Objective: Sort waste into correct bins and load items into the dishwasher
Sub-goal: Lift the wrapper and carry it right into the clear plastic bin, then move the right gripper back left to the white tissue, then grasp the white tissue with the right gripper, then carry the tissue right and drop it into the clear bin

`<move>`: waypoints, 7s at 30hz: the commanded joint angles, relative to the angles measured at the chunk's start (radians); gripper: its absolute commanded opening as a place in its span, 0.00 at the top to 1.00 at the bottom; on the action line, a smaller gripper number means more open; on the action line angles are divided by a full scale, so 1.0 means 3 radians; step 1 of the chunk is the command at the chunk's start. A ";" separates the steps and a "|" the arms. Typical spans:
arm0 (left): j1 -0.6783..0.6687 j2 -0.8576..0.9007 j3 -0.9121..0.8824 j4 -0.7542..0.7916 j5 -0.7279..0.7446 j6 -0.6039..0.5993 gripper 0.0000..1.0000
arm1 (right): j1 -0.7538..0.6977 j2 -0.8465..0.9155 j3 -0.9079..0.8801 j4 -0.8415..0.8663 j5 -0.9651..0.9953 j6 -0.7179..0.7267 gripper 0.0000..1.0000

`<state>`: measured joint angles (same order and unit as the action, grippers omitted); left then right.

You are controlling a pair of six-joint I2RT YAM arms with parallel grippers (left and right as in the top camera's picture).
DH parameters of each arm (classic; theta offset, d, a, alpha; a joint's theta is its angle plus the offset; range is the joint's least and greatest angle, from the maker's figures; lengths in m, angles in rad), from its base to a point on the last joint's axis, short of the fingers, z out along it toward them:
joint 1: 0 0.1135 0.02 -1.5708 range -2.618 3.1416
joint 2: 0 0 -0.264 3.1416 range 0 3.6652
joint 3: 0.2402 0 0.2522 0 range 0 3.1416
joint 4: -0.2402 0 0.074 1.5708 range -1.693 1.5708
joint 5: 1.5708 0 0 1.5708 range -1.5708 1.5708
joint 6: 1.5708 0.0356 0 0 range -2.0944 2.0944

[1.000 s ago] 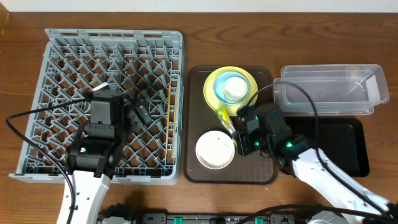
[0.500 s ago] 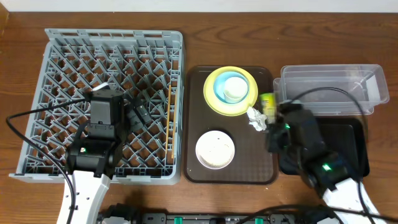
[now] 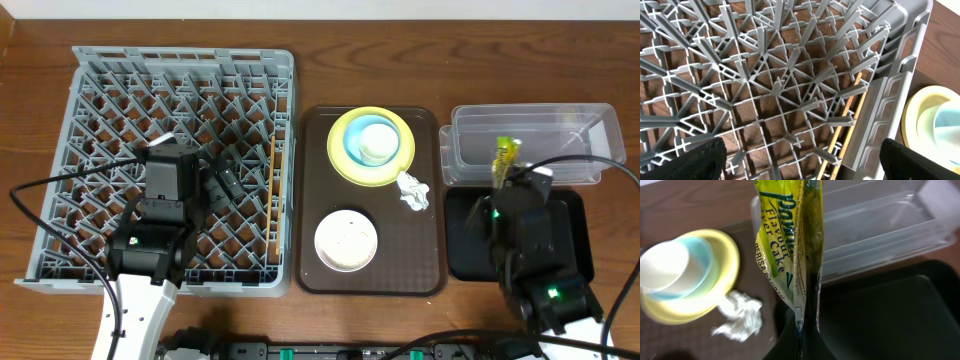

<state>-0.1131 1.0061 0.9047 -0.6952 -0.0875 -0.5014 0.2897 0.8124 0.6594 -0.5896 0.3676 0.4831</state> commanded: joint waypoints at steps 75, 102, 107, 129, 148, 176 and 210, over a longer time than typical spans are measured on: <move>0.0011 0.0004 -0.0011 -0.0003 -0.0006 -0.0028 0.01 | 0.0451 0.2101 -0.0041 0.0941 -0.1139 -0.0904 0.33; 0.0011 0.0004 -0.0011 -0.0003 -0.0006 -0.0028 0.02 | 0.0446 0.2159 -0.0285 0.1397 -0.0949 -0.0905 0.30; 0.0011 0.0004 -0.0011 -0.0003 -0.0006 -0.0028 0.01 | 0.0448 0.2159 -0.0285 0.1535 -0.0787 -0.0905 0.29; 0.0011 0.0004 -0.0011 -0.0003 -0.0006 -0.0028 0.01 | 0.0448 0.2393 -0.0286 0.1668 -0.0827 -0.0903 0.35; 0.0011 0.0004 -0.0011 -0.0003 -0.0006 -0.0028 0.01 | 0.0450 0.1949 -0.0212 0.1685 -0.1078 -0.0905 0.99; 0.0011 0.0004 -0.0011 -0.0003 -0.0006 -0.0028 0.01 | -0.1226 0.1474 0.0989 0.0446 -0.0671 -0.1183 0.99; 0.0011 0.0004 -0.0011 -0.0003 -0.0006 -0.0028 0.01 | -0.1363 0.1544 0.2012 -0.2269 -0.1780 -0.1251 0.12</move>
<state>-0.1127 1.0061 0.9043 -0.6956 -0.0845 -0.5014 -0.1101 1.3079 1.2449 -1.2385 -0.1070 0.0723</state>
